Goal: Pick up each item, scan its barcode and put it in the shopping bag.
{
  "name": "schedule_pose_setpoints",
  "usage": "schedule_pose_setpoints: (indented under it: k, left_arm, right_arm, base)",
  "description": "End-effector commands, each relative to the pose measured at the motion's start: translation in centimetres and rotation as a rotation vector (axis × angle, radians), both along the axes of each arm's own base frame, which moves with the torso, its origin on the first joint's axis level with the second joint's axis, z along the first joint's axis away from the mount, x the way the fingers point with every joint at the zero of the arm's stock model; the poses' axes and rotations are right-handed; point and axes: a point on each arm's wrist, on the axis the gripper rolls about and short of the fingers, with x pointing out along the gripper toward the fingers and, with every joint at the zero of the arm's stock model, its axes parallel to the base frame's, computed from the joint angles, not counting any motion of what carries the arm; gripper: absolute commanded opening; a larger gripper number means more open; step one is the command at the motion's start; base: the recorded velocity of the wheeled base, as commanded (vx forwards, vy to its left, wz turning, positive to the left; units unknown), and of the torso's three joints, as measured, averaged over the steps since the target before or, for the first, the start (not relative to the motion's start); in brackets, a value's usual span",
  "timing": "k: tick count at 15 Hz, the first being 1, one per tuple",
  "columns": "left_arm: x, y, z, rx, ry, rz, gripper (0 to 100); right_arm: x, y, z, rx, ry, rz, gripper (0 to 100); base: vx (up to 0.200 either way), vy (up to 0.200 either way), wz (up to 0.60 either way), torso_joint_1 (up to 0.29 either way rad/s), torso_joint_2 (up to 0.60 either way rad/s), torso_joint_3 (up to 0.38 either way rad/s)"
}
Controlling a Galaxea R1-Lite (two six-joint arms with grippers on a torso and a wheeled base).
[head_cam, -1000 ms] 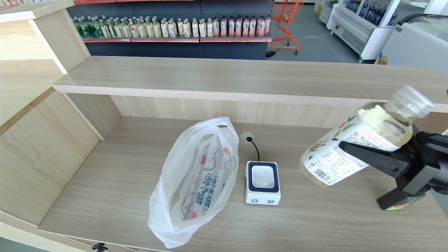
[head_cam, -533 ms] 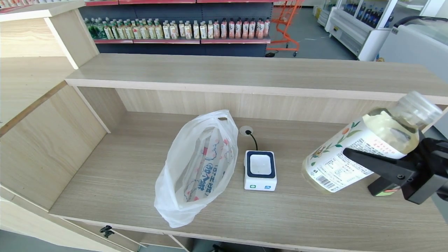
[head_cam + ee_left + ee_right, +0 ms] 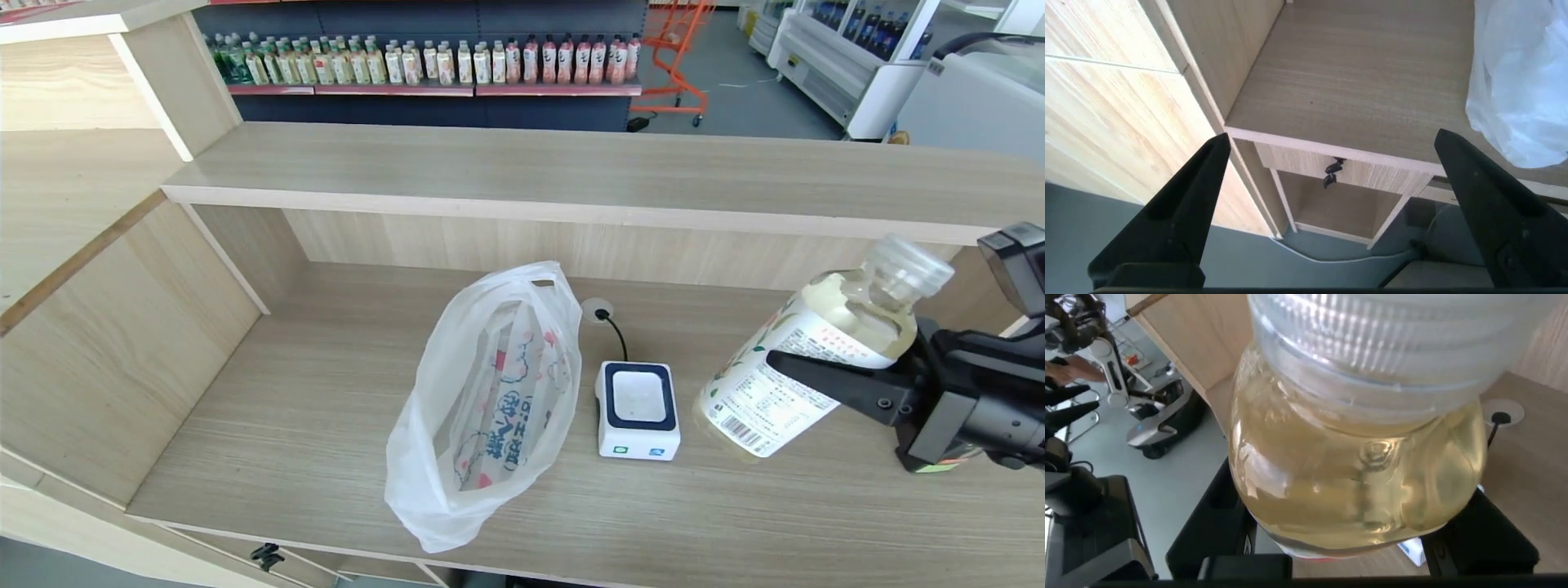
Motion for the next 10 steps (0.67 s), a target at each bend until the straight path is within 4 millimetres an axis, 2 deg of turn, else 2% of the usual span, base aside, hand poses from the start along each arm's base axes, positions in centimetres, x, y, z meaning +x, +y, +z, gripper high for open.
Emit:
schedule_pose_setpoints:
  k: [1,3,6,10]
  left_arm:
    - [0.0,0.0,0.0,0.0,0.0,0.001,100]
    - [0.0,0.0,0.0,-0.006,-0.001,0.001,100]
    - [0.0,0.0,0.0,-0.003,-0.001,0.001,100]
    - [0.0,0.0,0.0,-0.003,-0.001,0.001,100]
  right_arm:
    - [1.3,0.3,-0.2,0.02,0.049,-0.007,0]
    - [2.1,0.5,-0.4,0.029,0.083,-0.005,0]
    - [4.1,1.0,-1.2,0.023,0.123,-0.035,0]
    - [6.6,3.2,-3.6,-0.006,0.206,-0.011,0]
  base:
    - [0.0,0.2,0.0,-0.002,0.01,0.002]
    - [0.0,0.2,0.0,-0.005,0.0,0.002]
    - [0.0,0.0,0.0,0.0,0.0,0.0]
    - [0.0,0.0,0.0,0.0,0.0,0.0]
